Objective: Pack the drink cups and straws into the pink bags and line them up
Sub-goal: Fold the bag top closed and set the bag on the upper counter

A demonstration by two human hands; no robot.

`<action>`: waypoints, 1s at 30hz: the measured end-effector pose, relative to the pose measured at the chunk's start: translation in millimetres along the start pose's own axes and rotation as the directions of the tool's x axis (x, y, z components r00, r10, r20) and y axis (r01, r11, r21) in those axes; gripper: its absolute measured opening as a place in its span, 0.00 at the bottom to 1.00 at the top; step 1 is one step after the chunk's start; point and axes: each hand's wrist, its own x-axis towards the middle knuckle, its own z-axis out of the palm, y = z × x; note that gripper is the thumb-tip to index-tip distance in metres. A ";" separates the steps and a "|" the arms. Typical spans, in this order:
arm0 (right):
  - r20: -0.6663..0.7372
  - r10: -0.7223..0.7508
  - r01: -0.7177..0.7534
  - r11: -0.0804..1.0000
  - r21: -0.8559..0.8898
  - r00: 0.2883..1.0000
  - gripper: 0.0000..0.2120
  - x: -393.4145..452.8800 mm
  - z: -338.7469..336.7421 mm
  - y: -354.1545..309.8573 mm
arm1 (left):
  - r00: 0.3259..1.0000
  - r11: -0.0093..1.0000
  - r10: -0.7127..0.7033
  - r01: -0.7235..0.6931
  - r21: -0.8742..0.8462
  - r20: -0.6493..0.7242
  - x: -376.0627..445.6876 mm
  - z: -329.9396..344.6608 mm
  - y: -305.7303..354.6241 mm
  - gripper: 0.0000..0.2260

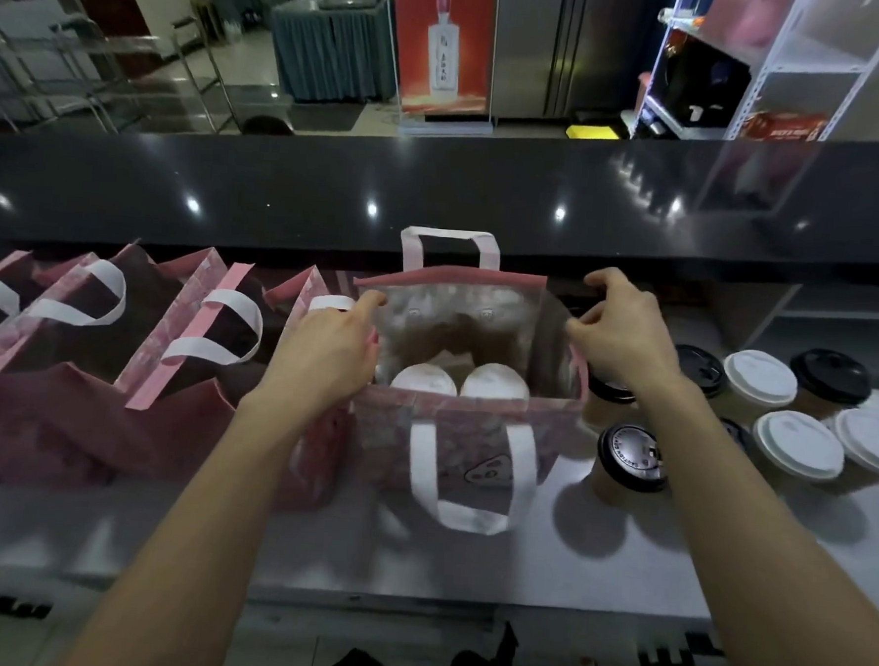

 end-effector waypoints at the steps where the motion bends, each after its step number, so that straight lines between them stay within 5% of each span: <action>1: 0.008 -0.005 0.005 1.000 -0.004 1.000 0.29 0.6 -3.8 1.9 | 1.000 1.000 -0.007 0.007 -0.026 0.014 2.0 -0.2 5.6 0.23; 6: 0.072 -0.035 0.033 0.999 0.035 0.997 0.29 -12.5 -8.8 23.6 | 0.993 0.930 -0.117 0.104 -0.351 -0.016 -10.8 13.2 7.1 0.26; 9: 0.094 -0.046 0.032 0.989 0.146 0.995 0.28 -27.9 -12.7 38.5 | 0.978 0.658 -0.138 0.206 -0.724 0.154 -33.0 23.9 -3.7 0.45; 12: 0.270 -0.136 0.038 0.940 0.340 0.953 0.32 -35.6 -17.9 46.9 | 0.972 0.673 -0.020 0.186 -0.716 0.234 -34.3 40.2 -14.1 0.51; 17: 0.581 -0.281 -0.069 0.860 0.506 0.764 0.35 -31.6 -14.1 63.9 | 0.950 0.640 0.045 0.209 -0.739 0.308 -8.3 46.5 -22.4 0.58; 21: 0.580 -0.250 -0.032 0.901 0.433 0.776 0.40 -10.1 -6.6 66.8 | 0.913 0.739 0.174 0.127 -0.661 0.369 17.7 46.9 -33.6 0.49; 30: 0.641 -0.283 0.106 0.948 0.300 0.713 0.41 47.0 -6.3 62.9 | 0.856 0.609 0.283 0.188 -0.771 0.433 62.0 44.1 -54.4 0.41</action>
